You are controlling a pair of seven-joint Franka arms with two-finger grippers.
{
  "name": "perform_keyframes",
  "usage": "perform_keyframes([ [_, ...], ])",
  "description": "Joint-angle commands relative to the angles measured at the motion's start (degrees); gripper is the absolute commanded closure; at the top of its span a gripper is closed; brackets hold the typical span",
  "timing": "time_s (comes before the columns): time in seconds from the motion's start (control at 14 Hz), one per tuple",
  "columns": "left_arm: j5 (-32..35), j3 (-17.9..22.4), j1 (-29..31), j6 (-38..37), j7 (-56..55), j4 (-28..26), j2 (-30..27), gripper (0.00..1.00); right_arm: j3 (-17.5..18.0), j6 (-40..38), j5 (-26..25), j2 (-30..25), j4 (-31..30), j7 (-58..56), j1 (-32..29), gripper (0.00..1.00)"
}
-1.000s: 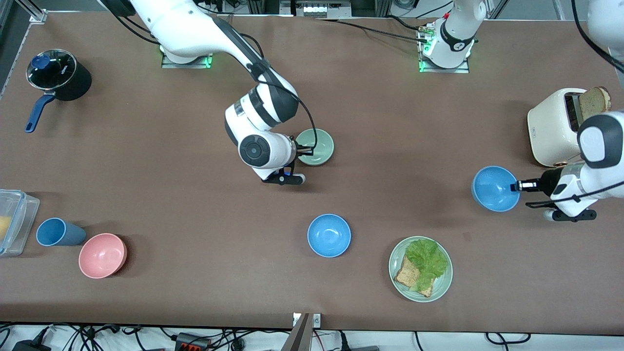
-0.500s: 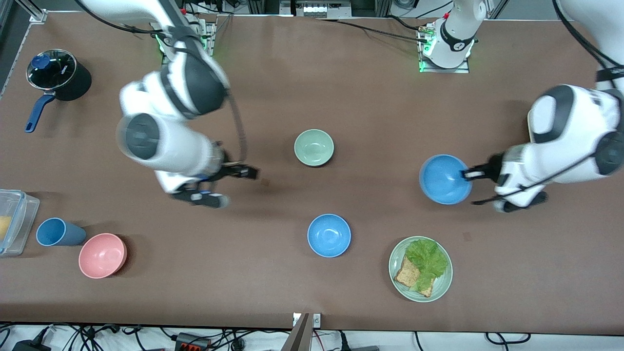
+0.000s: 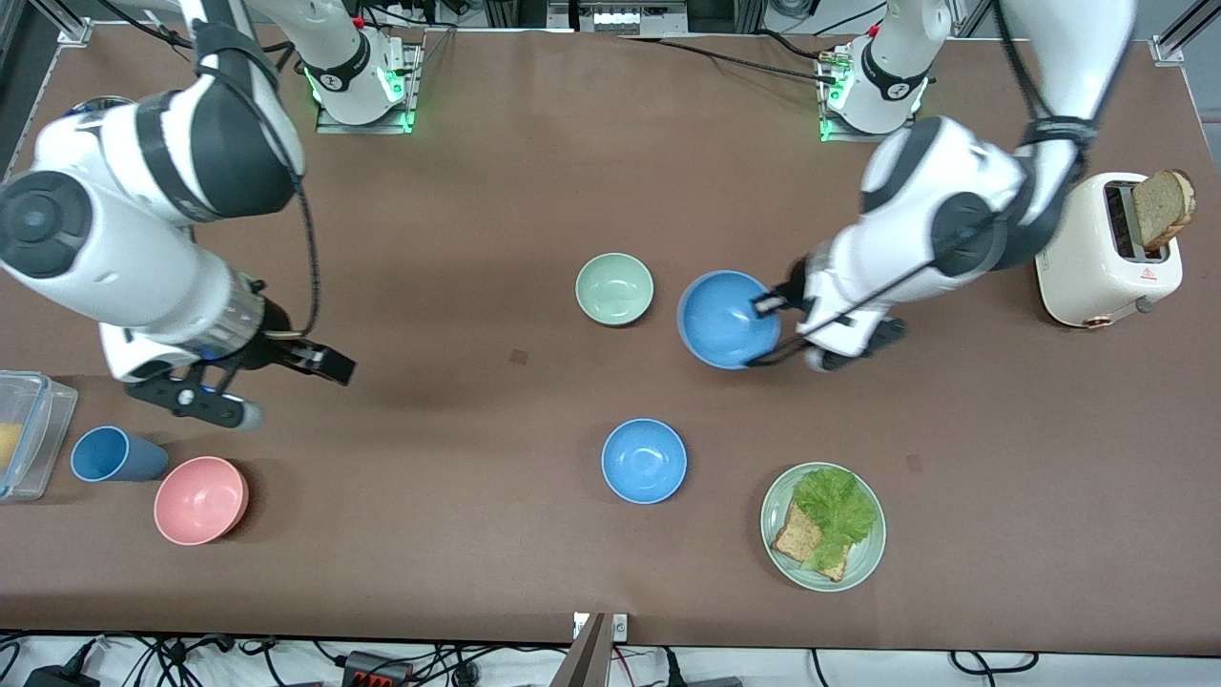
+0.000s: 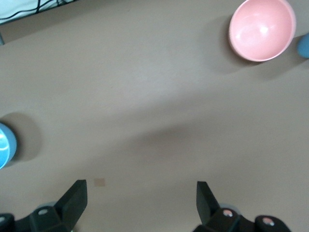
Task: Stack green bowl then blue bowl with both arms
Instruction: 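Carry the blue bowl with the left gripper onto the green bowl, then release the blue bowl and raise the left gripper away from the stack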
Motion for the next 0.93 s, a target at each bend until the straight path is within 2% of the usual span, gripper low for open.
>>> perform_keyframes([
  [0.0, -0.5, -0.1, -4.4, 3.3, -6.3, -0.9, 1.6, 1.0, 0.9, -1.6, 0.1, -3.7, -1.2, -8.9, -6.6, 0.0],
  [0.36, -0.5, -0.1, -12.1, 19.5, -13.8, -12.0, 1.4, 1.0, 1.4, -1.8, 0.1, -8.3, -2.6, -18.4, -16.2, 0.0],
  [0.57, -0.5, -0.2, -14.9, 22.7, -15.8, -15.7, 1.0, 1.0, 1.4, -1.9, 0.0, -10.1, -3.4, -24.7, -18.5, 0.0],
  [0.86, 1.0, 0.1, -15.4, 23.3, -16.0, -16.6, 1.6, 1.0, 1.3, -4.1, -0.8, -11.8, -4.9, -28.7, -18.8, 0.0],
])
